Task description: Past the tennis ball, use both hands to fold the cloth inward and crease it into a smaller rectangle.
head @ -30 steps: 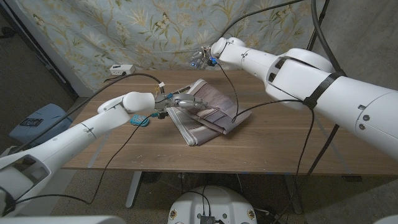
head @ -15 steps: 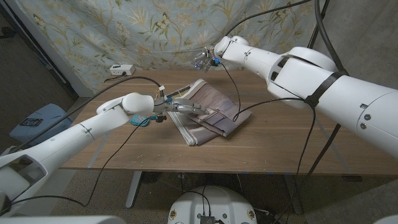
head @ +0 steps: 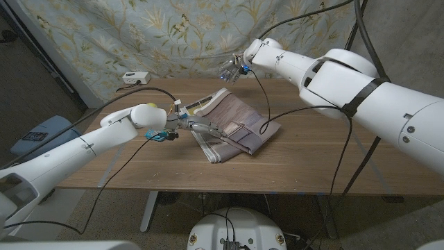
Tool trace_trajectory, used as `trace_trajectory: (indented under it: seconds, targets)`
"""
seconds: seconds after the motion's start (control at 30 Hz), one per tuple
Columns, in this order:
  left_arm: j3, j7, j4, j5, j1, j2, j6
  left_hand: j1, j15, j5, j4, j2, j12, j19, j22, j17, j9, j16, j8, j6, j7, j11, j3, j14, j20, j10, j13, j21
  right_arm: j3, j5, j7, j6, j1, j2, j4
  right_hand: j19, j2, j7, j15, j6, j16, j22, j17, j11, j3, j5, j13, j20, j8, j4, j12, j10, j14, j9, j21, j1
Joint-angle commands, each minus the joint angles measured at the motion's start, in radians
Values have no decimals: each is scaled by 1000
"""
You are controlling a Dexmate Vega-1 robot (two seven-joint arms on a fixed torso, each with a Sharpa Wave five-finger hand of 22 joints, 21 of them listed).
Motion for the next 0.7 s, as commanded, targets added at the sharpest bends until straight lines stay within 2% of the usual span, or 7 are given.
trace_trajectory:
  seconds: [0.03,0.27,0.4,0.5,0.6,0.63,0.7]
  targets:
    - [19,-2,22,58,8,5,-35,-4,-1,-3,0,-6,-1,8,3,1,1,1,-3,-4,-5,-7,-1,5,7,0,3,2,66,-11,19,-134,-112,-154,-348,0,2,-10,-4,-1,-5,1,0,-4,3,-3,1,-5,-8,3,-5,-1,-7,1,-3,-13]
    - [53,-7,77,154,-20,-13,-135,1,-7,-4,-9,-2,0,14,3,0,1,2,-1,-2,-9,-11,-2,9,3,2,3,3,101,-9,-11,-193,-192,-250,-561,-2,8,-15,-10,4,-7,1,-2,-8,3,-3,-3,-9,-10,10,-8,-1,-8,-2,-3,-26]
    - [56,-19,96,161,-29,-29,-147,3,-10,-5,-12,-1,0,16,3,0,1,2,0,1,-10,-15,-2,11,2,5,3,3,100,-33,-46,-248,-232,-304,-696,-4,14,-17,-11,5,-7,1,-3,-9,0,-4,-5,-10,-13,21,-8,1,-7,-4,-3,-44]
    - [59,-24,110,174,-40,-40,-162,4,-13,-6,-13,-1,0,17,3,0,1,3,1,4,-11,-17,-4,12,1,6,3,3,61,-85,-59,-302,-239,-340,-795,-18,14,-21,-12,7,-10,2,-5,-12,-5,-5,-11,-23,-17,32,-14,-5,-10,-7,-6,-65]
    - [65,-37,134,180,-58,-54,-184,6,-14,-6,-16,-1,1,19,3,0,2,3,1,6,-12,-16,-4,13,0,9,3,3,8,-157,-72,-364,-239,-371,-896,-21,12,-23,-12,3,-13,2,-9,-11,-9,-5,-17,-24,-23,40,-24,-18,-14,-10,-6,-82]
    - [65,-38,135,180,-58,-55,-185,7,-15,-7,-17,-1,1,19,3,0,2,3,2,8,-10,-16,-4,14,-1,9,3,3,8,-160,-72,-367,-240,-370,-896,-21,12,-24,-11,3,-14,2,-10,-14,-9,-4,-19,-24,-24,40,-26,-21,-16,-11,-5,-83]
    - [71,-48,159,182,-74,-67,-207,7,-14,-7,-18,0,1,20,3,0,2,3,2,9,-11,-17,-5,14,-1,10,3,3,-22,-197,-69,-393,-235,-382,-942,-24,11,-25,-11,2,-16,2,-12,-15,-10,-4,-21,-25,-27,41,-28,-22,-19,-12,-6,-87]
